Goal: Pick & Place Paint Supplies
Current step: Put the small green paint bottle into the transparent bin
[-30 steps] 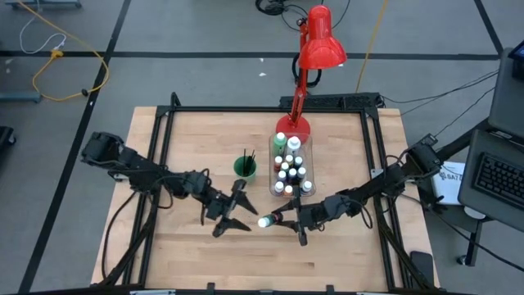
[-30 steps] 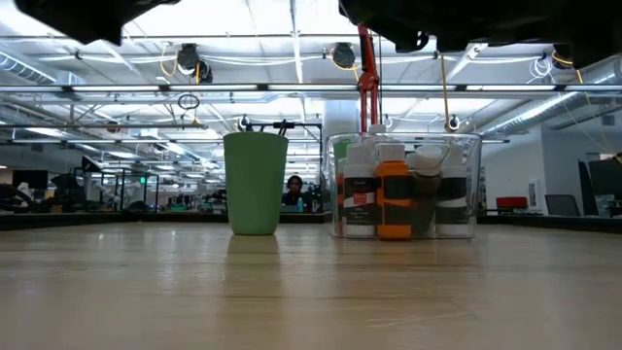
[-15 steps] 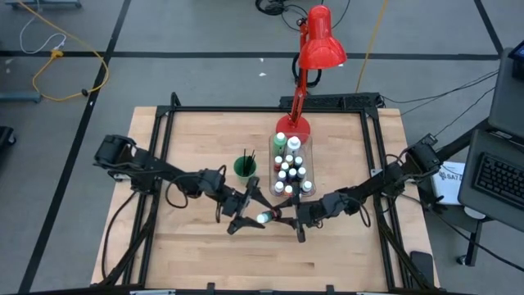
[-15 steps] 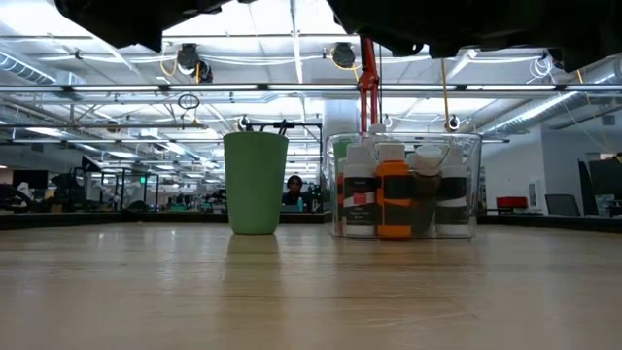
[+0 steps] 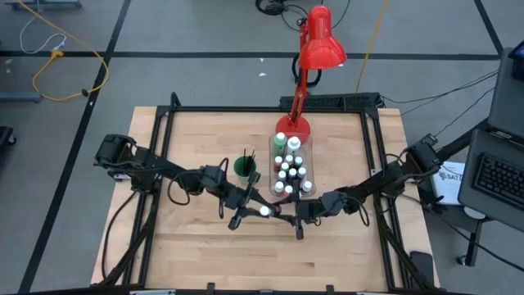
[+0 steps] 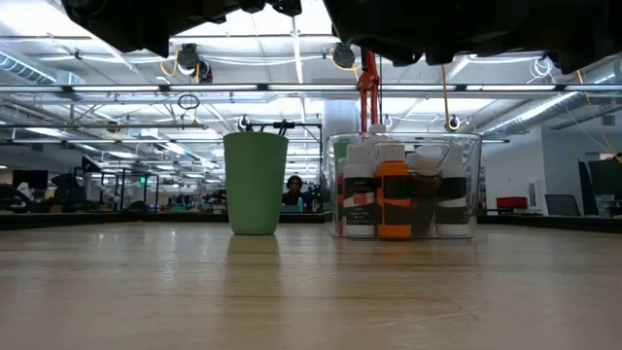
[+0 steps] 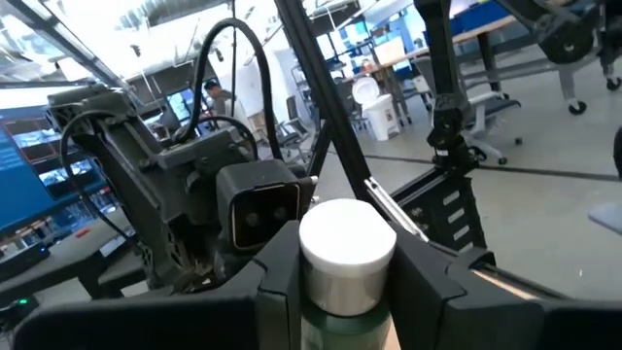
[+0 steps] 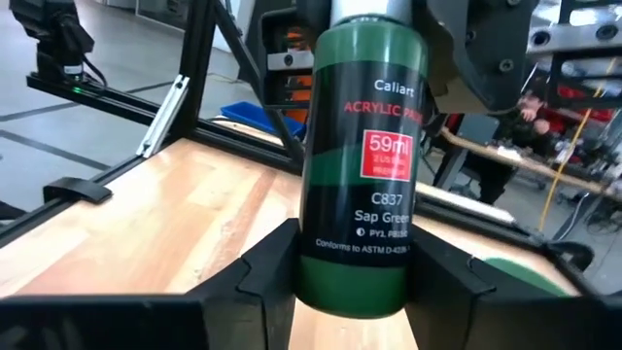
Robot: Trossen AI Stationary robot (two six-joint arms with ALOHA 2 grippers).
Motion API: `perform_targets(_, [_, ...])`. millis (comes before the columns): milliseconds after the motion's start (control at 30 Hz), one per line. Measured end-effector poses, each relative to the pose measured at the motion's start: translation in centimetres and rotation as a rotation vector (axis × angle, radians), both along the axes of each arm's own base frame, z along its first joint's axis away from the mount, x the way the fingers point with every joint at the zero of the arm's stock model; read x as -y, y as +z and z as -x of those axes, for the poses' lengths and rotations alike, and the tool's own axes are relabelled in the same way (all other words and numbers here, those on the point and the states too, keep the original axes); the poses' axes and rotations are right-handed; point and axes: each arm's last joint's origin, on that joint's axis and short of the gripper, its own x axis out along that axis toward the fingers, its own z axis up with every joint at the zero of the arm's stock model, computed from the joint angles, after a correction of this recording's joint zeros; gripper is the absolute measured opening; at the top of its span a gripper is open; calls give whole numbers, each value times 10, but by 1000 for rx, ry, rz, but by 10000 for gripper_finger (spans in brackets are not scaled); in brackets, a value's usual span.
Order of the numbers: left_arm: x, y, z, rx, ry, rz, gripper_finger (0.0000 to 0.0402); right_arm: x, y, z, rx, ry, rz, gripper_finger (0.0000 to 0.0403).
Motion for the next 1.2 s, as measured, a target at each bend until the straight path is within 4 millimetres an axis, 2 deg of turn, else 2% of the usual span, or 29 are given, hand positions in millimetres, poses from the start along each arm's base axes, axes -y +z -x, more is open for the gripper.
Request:
perform_targets(200, [-6,9,4,2,8,8,95,0,-1,-1,-23,-21,-18,165])
perform_targets(333, [-13,19,12,-59,14,23,95,-3,1,4,-61,-56,10,187])
perform_targets(533, [-16,10,14,-144,41,-4,95,-7,5,19,-164,-154,39,209])
perform_targets(667, [-20,8,14,-157,67,-5,95,-13,9,36,-140,-226,-17,207])
perform_targets(733, [-26,8,13,-159,93,-4,95,-21,10,48,-115,-269,1,191])
perform_targets(833, [-42,8,10,-148,147,-20,95,-34,13,65,-61,-335,40,146])
perform_targets(900, [-56,8,1,-129,167,-13,95,-42,15,74,-31,-326,54,107])
perform_targets(1067, [-89,5,-32,-210,128,84,95,-56,16,85,-21,-260,126,14])
perform_targets(1200, [-94,-12,-58,-262,104,82,95,-57,15,87,-24,-270,136,16])
